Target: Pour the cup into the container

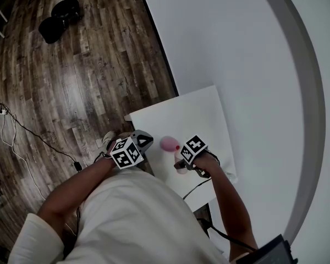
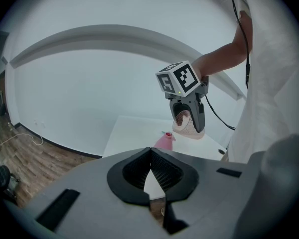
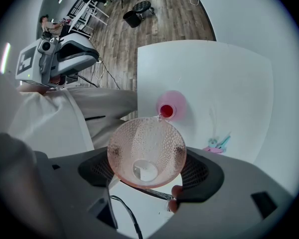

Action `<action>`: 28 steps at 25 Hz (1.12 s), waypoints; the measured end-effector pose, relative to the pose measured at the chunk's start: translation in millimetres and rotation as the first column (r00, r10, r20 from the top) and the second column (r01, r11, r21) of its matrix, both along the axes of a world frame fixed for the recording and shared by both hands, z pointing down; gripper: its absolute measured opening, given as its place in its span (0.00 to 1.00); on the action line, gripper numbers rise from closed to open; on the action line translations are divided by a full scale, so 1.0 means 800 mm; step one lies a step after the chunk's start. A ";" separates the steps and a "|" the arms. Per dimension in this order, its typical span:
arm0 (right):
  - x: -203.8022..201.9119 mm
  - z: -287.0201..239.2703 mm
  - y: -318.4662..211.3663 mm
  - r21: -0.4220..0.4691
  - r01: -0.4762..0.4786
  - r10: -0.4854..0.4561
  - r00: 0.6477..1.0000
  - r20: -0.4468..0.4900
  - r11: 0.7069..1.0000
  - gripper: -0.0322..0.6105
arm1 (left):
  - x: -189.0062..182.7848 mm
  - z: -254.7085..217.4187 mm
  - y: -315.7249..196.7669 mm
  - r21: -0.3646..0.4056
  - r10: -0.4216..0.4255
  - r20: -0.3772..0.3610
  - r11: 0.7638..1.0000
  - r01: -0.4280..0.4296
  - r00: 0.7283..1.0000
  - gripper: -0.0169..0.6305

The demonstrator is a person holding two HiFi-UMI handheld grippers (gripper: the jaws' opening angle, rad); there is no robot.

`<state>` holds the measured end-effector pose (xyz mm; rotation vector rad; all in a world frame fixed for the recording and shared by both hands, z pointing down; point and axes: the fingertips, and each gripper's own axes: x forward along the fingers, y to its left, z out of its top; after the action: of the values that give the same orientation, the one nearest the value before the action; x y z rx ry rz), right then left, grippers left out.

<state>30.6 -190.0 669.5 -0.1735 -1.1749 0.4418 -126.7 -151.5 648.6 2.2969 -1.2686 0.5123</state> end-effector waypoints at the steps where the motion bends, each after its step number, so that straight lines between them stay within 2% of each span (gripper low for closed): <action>1: 0.001 0.001 -0.002 0.001 0.000 0.000 1.000 0.001 1.000 0.64 | 0.001 0.001 -0.001 0.001 0.001 0.002 1.000 -0.001 1.000 0.04; 28: -0.004 -0.004 -0.007 -0.026 0.013 -0.014 0.999 -0.035 1.000 0.64 | -0.010 0.001 -0.002 -0.002 -0.015 0.004 1.000 0.015 1.000 0.04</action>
<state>27.4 -195.7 666.2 -0.1952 -1.1331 0.4467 -134.7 -152.8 649.3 2.2842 -1.2860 0.5130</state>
